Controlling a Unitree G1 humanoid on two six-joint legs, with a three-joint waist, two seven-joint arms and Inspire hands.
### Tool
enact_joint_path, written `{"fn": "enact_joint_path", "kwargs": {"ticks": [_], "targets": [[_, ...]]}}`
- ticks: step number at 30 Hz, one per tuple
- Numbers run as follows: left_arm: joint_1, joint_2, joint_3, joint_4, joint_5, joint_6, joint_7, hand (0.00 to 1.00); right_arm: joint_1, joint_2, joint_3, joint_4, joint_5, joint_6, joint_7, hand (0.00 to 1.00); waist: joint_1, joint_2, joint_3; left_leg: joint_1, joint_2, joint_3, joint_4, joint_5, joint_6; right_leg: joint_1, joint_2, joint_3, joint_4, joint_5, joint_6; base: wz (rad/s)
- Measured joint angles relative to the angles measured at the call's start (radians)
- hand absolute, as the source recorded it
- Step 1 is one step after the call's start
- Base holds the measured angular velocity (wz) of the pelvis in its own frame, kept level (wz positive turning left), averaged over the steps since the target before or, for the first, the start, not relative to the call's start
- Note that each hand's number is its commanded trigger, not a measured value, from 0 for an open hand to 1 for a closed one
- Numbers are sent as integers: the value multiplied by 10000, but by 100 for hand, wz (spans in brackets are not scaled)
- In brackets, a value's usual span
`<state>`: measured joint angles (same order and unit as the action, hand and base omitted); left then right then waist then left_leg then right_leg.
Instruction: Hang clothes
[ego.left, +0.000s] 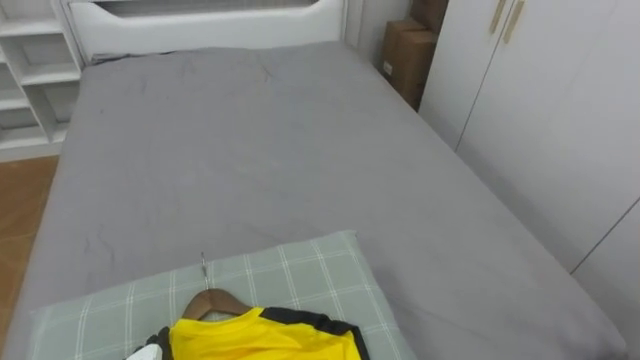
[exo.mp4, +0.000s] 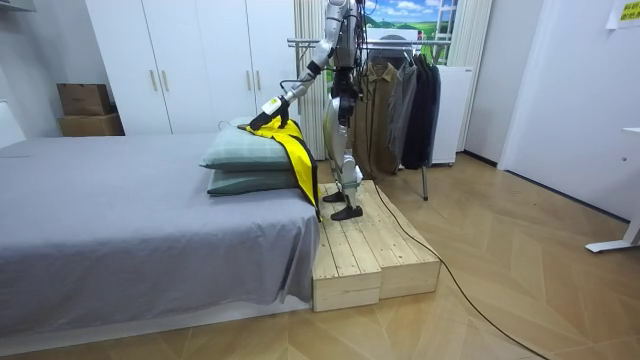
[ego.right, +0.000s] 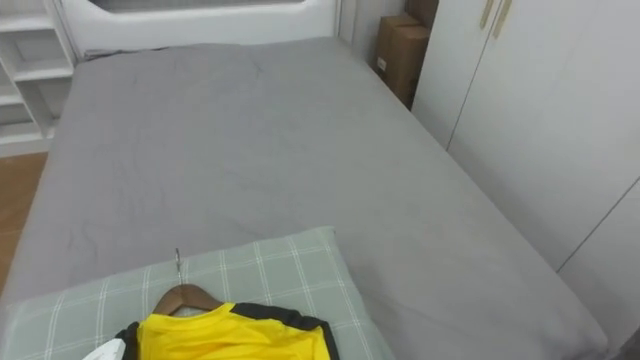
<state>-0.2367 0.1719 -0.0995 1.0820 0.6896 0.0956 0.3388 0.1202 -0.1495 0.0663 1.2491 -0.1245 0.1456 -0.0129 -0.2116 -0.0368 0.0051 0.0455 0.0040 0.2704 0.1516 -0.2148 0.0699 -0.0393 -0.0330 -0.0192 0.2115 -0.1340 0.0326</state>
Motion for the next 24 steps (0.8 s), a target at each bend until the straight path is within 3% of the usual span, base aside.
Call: {"fn": "enact_joint_path", "kwargs": {"ticks": [19,22,24], "targets": [[-413,77,251,372,-123,222,-70,0,107,-2,-1,-62,14,-9,-37,0,15,24,-11,-65,26,282,-1,-3,-5,-158,67,342,-1,25,-7,-4],[-495,82,266,374,-114,301,-70,0,103,-3,-6,-74,13,-6,-72,0,10,22,-86,-202,26,275,30,-1,-8,-302,65,341,0,38,-7,0],[-496,97,272,389,-114,317,-70,0,98,-3,-8,-78,12,-7,-72,0,10,20,-87,-250,36,264,93,0,-9,-317,65,336,-1,45,-11,0]]}}
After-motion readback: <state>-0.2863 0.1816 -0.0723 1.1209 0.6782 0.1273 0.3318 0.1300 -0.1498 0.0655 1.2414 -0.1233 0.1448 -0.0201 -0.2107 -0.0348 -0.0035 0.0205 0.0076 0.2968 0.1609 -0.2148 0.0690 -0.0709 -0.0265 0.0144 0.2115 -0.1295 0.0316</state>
